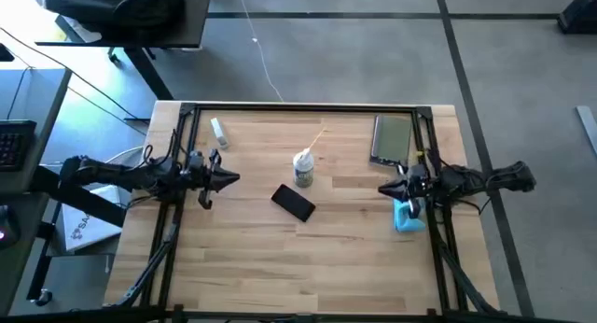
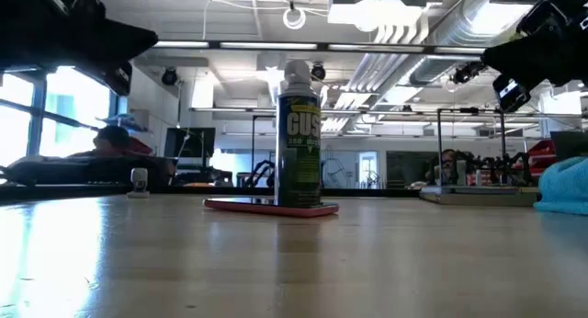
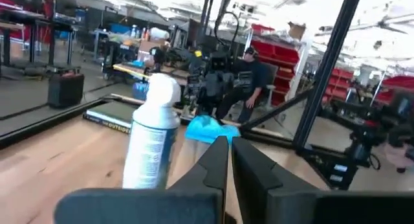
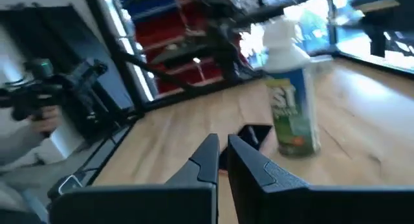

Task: Apply microfiber cloth
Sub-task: Return to Home Position

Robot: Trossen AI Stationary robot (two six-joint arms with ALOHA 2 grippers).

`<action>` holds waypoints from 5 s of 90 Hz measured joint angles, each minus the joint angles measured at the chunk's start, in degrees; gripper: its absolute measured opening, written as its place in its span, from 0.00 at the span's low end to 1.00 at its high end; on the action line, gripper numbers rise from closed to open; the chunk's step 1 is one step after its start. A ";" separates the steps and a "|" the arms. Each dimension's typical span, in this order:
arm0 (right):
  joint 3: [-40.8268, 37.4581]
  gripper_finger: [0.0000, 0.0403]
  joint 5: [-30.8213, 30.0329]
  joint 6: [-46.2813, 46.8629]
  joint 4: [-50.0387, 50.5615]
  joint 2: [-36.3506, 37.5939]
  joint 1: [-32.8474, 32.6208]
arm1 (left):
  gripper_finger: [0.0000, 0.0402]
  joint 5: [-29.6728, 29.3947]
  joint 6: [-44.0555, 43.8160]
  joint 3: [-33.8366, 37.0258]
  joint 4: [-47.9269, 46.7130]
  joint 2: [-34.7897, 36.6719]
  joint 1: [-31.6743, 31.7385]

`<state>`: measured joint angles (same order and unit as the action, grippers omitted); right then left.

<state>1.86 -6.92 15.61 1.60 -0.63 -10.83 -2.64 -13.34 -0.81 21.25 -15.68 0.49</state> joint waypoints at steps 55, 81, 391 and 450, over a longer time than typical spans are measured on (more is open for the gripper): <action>-1.35 0.00 1.16 -10.47 -3.50 -0.11 1.10 | 0.00 -13.65 2.44 0.03 -17.12 10.23 -1.76; -1.35 0.00 1.16 -8.03 -3.51 -0.11 1.10 | 0.00 -11.34 15.23 -0.01 -17.40 14.47 -6.26; -1.37 0.00 1.12 -8.14 -3.54 -0.11 1.10 | 0.00 7.48 19.56 -0.03 -18.44 15.43 1.08; -1.37 0.00 1.12 -8.14 -3.54 -0.12 1.10 | 0.00 7.50 19.55 -0.03 -18.44 15.43 1.08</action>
<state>0.49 -5.80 7.46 -1.93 -0.74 -9.74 4.86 6.21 -0.84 2.82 -0.25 1.56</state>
